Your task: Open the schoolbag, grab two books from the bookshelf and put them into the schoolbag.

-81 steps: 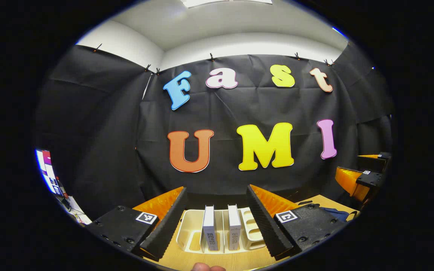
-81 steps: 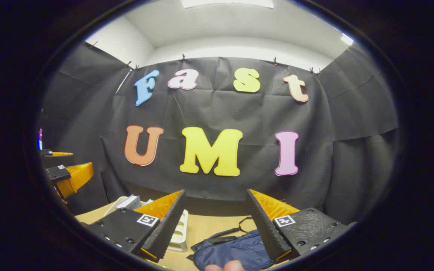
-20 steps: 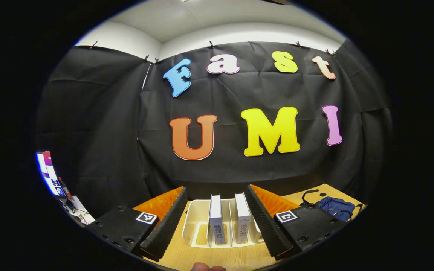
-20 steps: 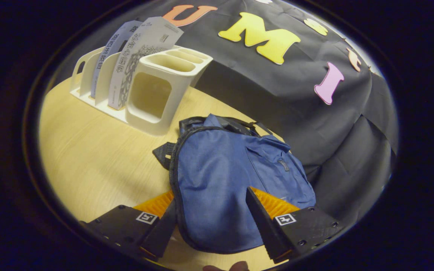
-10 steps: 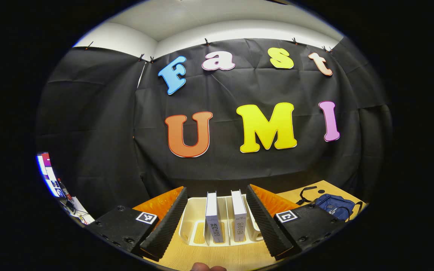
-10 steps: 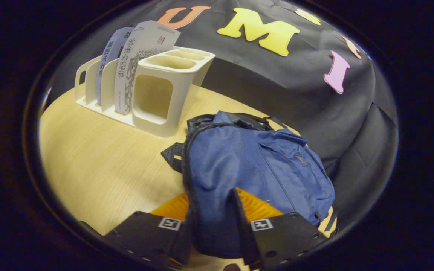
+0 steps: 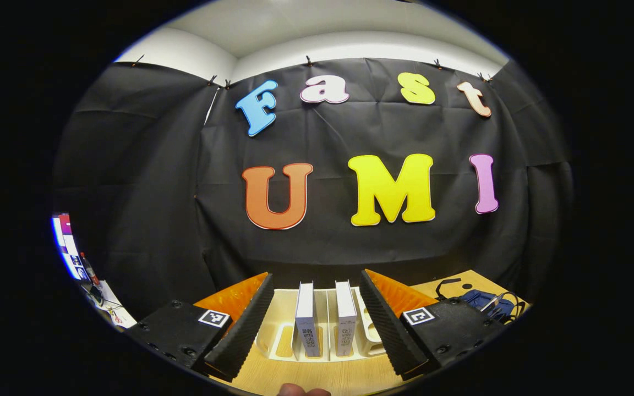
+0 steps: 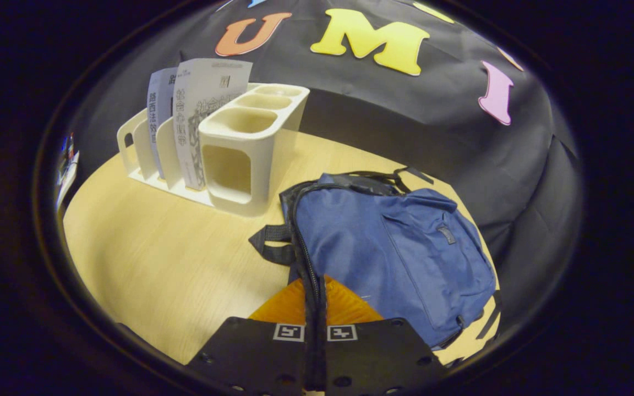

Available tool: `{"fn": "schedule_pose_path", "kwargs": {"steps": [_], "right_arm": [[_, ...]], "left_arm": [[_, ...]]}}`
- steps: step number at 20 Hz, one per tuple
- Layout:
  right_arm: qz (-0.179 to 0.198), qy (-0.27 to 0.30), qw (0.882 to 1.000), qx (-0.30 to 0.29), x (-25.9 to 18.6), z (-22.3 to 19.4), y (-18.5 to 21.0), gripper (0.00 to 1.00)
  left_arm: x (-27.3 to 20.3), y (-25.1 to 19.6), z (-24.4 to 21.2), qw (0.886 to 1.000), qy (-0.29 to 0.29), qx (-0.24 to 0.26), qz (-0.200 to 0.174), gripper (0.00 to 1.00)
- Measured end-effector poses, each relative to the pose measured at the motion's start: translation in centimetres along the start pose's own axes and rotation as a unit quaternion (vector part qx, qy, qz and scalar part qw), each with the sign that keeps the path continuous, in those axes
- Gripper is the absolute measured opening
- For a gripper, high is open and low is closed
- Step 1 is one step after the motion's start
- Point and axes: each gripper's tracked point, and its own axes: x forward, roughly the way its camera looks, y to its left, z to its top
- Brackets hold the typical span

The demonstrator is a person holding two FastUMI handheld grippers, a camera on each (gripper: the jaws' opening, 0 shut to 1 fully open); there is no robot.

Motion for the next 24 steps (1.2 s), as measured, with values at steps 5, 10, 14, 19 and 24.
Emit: {"fn": "schedule_pose_path", "kwargs": {"steps": [5,10,14,19,24], "right_arm": [[-0.009,-0.027,0.999,-0.019,-3.4,3.6,-3.7,0.00],[-0.026,-0.023,0.999,-0.024,-5.8,6.2,-9.4,0.00],[-0.042,-0.022,0.999,0.000,-6.9,7.9,-14.8,0.00],[-0.055,-0.029,0.998,0.012,-8.0,9.5,-21.0,0.00],[-0.054,-0.029,0.998,0.026,-7.5,9.6,-25.6,0.00]], "left_arm": [[1.4,0.4,-0.4,1.000,0.007,-0.008,0.003,0.98],[3.4,0.8,-0.6,0.999,0.027,-0.029,0.004,0.98],[5.6,-0.6,-1.0,0.997,0.066,-0.047,-0.019,0.98],[8.3,-1.4,-0.5,0.993,0.107,-0.043,-0.039,0.98],[11.7,-4.9,-2.3,0.977,0.195,-0.032,-0.085,0.98]]}}
